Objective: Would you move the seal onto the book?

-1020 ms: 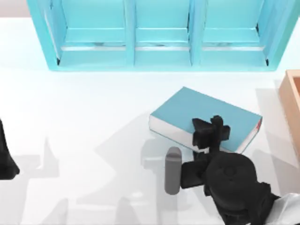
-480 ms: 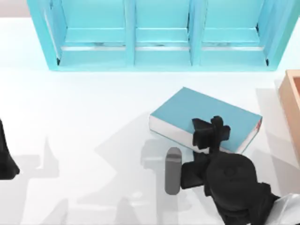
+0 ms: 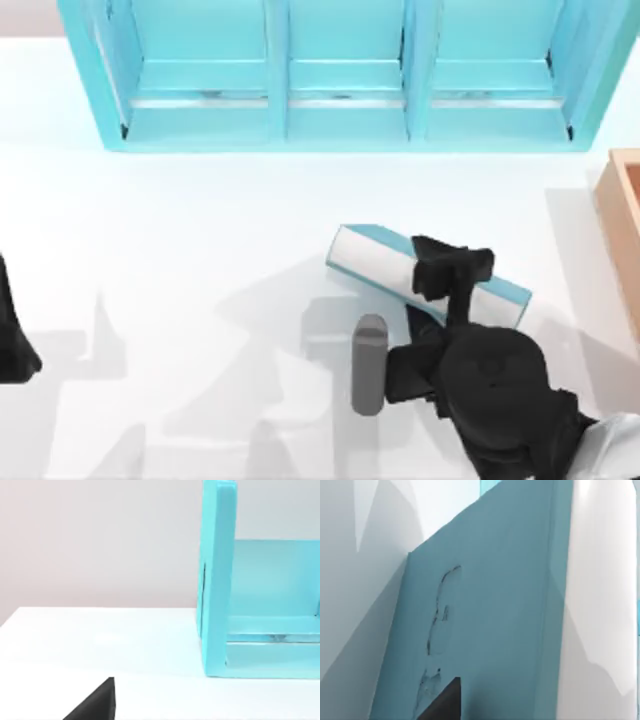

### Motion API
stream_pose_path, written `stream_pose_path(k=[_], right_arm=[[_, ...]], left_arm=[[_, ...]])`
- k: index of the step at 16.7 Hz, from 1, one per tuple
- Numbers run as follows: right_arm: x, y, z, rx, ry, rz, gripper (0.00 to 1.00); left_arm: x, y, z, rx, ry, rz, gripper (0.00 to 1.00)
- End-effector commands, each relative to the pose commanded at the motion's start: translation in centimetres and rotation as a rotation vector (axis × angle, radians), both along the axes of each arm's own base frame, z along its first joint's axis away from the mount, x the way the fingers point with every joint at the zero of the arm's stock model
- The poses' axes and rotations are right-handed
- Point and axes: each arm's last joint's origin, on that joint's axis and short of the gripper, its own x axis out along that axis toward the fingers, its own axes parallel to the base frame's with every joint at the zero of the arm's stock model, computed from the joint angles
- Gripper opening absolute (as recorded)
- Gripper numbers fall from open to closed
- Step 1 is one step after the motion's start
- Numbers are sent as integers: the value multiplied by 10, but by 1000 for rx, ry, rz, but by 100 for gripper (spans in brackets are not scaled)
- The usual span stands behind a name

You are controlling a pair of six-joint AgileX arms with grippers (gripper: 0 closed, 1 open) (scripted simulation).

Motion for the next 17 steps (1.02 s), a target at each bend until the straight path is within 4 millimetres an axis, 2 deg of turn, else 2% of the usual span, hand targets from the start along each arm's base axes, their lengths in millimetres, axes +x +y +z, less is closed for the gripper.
stream_pose_path(k=[10,13,17], right_arm=[[-3,1,0,6,5,3,100],[-21,9,5,39,33,6,100],[-62,15,8,62,84,-7,100]], left_arm=[[0,0,0,0,0,0,100],[0,0,0,0,0,0,100],[0,0,0,0,0,0,100]])
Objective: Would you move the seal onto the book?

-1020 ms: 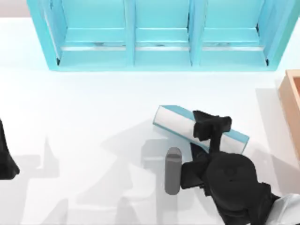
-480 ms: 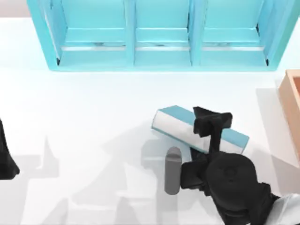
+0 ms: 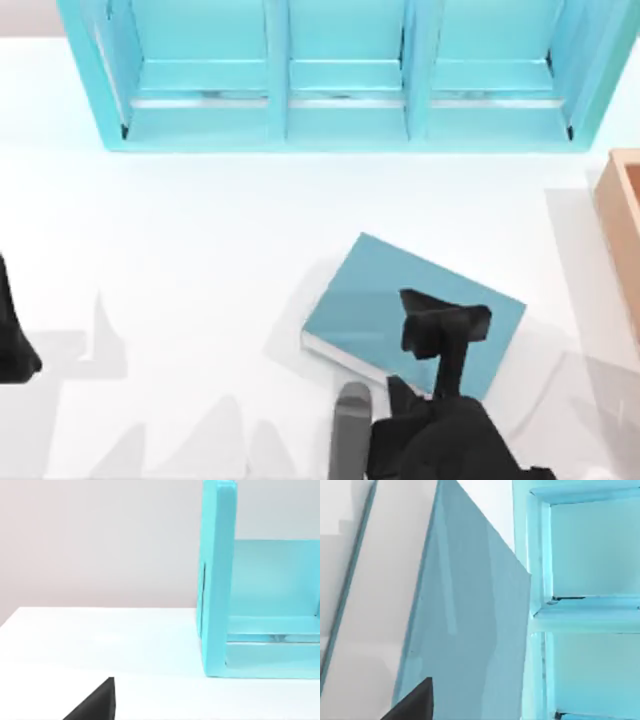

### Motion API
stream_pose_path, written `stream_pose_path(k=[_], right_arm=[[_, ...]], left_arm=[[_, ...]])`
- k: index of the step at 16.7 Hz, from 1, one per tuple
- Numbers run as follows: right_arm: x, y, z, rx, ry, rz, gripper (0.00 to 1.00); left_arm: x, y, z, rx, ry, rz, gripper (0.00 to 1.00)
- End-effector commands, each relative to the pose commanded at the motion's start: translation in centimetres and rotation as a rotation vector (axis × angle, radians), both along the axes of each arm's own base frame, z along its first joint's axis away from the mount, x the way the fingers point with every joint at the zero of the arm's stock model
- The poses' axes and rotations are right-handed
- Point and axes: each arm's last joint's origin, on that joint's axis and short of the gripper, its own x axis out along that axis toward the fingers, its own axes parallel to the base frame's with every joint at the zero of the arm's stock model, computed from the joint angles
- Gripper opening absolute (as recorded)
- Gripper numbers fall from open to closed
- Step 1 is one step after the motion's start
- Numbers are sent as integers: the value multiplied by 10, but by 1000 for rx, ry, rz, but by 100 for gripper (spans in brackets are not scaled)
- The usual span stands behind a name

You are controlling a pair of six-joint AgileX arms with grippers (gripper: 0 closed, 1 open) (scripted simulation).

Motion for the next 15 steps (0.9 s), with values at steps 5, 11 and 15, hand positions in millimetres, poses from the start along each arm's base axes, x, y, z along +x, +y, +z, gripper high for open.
stream_pose_path(k=[5,11,15], right_arm=[[-55,-5,0,-27,-8,-8,100],[-89,-14,1,-64,-82,8,100],[-88,-13,1,-65,-80,5,100]], left_arm=[[0,0,0,0,0,0,100],[0,0,0,0,0,0,100],[0,0,0,0,0,0,100]])
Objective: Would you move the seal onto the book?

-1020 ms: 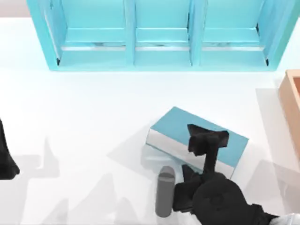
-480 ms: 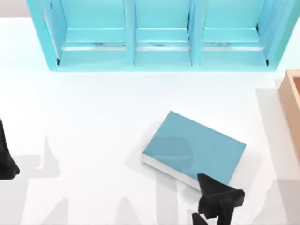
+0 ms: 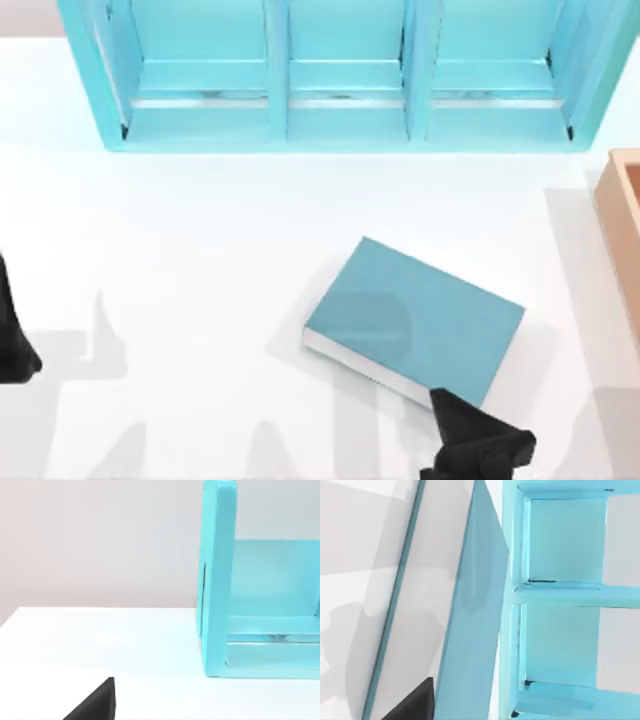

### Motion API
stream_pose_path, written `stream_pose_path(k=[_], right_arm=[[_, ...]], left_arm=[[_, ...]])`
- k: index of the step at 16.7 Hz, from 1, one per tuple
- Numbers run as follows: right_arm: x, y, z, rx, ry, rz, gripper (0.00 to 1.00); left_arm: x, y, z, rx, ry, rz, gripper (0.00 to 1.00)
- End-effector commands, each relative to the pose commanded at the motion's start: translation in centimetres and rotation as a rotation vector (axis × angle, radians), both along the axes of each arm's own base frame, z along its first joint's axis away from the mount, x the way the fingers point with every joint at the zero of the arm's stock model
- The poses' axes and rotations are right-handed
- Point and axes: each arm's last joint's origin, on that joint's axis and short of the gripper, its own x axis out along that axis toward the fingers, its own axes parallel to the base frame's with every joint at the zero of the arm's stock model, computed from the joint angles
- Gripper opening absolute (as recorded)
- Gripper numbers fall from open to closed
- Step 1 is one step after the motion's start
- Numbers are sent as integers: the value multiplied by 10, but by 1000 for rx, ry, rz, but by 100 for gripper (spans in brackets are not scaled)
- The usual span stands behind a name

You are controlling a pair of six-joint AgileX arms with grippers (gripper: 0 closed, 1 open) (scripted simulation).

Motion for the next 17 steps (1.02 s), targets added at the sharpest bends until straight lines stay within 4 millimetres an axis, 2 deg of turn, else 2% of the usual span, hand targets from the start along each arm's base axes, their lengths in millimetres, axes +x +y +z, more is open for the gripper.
stream_pose_path(k=[3,6,8,11,14,17], right_arm=[[5,5,4,9,18,-13,100],[30,20,16,35,89,-75,100],[59,29,28,54,161,-144,100],[118,29,47,84,301,-290,100],[188,3,66,130,476,-485,100],[252,-53,82,212,674,-723,100]], left_arm=[[0,0,0,0,0,0,100],[0,0,0,0,0,0,100],[0,0,0,0,0,0,100],[0,0,0,0,0,0,100],[0,0,0,0,0,0,100],[0,0,0,0,0,0,100]])
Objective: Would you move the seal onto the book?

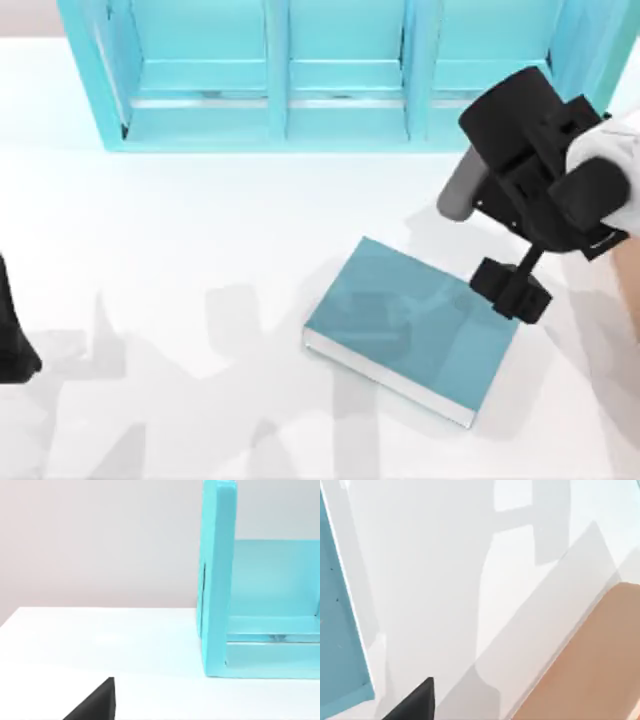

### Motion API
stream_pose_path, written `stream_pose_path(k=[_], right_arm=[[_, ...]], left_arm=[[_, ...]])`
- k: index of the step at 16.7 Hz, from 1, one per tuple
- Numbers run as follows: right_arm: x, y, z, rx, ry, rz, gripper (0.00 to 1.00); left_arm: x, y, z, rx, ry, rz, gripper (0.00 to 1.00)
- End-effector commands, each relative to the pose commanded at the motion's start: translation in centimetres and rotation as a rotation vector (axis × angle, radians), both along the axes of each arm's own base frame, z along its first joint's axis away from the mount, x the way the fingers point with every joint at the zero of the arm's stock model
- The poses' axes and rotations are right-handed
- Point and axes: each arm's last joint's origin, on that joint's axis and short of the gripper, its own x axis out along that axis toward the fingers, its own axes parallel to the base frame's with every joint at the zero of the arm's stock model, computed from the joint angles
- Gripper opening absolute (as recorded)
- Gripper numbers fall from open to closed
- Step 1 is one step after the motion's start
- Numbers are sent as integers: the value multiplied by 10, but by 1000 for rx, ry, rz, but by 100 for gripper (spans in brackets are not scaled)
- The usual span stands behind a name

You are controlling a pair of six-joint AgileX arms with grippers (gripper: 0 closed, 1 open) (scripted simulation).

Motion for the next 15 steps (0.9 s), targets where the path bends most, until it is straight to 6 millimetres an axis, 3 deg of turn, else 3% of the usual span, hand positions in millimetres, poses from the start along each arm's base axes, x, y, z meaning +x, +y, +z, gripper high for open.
stream_pose_path(k=[4,7,9,12,15], right_arm=[[52,-104,18,155,233,-368,100],[64,-180,31,300,345,-624,100],[63,-221,39,388,389,-759,100],[58,-257,47,478,412,-880,100],[57,-263,50,496,413,-903,100]], left_arm=[[0,0,0,0,0,0,100],[0,0,0,0,0,0,100],[0,0,0,0,0,0,100],[0,0,0,0,0,0,100],[0,0,0,0,0,0,100]])
